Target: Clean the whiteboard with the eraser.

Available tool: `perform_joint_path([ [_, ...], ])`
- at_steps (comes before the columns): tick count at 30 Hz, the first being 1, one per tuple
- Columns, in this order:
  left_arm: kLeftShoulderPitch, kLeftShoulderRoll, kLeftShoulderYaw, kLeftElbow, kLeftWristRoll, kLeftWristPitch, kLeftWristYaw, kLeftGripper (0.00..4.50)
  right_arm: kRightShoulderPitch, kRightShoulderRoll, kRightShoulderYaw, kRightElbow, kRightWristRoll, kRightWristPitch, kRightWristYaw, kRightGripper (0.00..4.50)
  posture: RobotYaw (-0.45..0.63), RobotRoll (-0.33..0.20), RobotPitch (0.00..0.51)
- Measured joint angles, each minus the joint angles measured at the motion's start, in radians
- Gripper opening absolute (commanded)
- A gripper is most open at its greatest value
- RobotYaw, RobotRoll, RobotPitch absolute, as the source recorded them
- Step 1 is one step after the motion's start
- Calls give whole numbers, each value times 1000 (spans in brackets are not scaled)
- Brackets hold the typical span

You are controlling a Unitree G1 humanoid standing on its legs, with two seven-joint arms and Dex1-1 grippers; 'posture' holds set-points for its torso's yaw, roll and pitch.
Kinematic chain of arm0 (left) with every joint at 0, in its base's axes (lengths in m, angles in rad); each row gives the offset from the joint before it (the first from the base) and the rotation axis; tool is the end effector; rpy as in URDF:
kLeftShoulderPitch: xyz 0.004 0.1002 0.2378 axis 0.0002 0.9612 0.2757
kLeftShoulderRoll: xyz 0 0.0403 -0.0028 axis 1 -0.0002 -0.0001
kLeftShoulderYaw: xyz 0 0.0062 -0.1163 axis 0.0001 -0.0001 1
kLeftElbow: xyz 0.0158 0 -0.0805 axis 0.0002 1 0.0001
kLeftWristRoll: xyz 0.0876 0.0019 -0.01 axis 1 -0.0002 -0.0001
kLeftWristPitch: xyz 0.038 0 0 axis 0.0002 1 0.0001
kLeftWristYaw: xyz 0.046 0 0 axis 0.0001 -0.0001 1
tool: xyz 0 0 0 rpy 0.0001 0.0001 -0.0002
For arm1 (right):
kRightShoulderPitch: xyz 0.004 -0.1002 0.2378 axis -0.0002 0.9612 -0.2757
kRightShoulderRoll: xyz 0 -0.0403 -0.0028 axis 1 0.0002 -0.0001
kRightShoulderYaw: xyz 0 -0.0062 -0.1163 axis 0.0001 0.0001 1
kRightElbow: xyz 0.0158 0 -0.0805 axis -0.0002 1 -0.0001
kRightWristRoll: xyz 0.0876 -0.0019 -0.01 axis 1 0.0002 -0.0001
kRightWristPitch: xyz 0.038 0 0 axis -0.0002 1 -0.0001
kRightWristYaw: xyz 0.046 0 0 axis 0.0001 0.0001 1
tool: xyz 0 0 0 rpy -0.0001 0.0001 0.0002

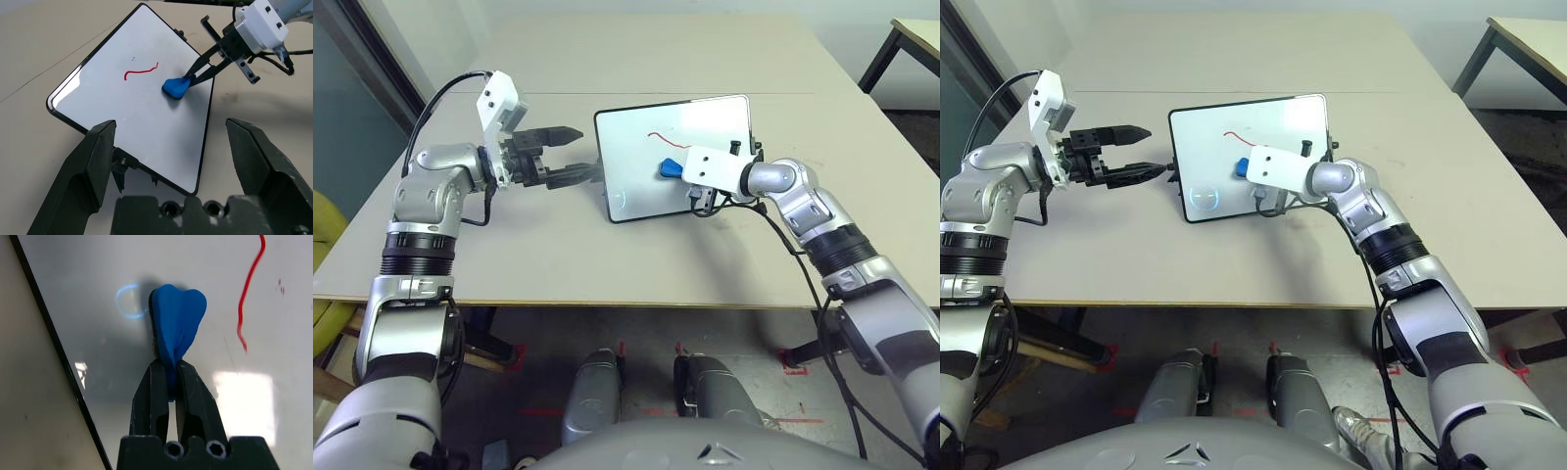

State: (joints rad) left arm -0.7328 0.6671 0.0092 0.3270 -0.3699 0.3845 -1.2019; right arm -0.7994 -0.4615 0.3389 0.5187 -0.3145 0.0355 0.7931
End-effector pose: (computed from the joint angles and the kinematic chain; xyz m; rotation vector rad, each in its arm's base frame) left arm 0.3070 0.2639 0.1939 0.2321 0.0784 -1.0860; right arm 0.3306 -0.1751 0.1478 -0.9888 0.1622 0.8692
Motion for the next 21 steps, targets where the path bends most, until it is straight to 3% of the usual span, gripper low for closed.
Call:
perform_joint_path([
  [9,0,0,0,2,1,0,-1,4500,-13,-72,-30,76,20,1,6,1,278,0,86],
  [21,2,6,0,4,3,1,-1,4500,-45,-54,-42,33,50,33,17,1,290,0,121],
])
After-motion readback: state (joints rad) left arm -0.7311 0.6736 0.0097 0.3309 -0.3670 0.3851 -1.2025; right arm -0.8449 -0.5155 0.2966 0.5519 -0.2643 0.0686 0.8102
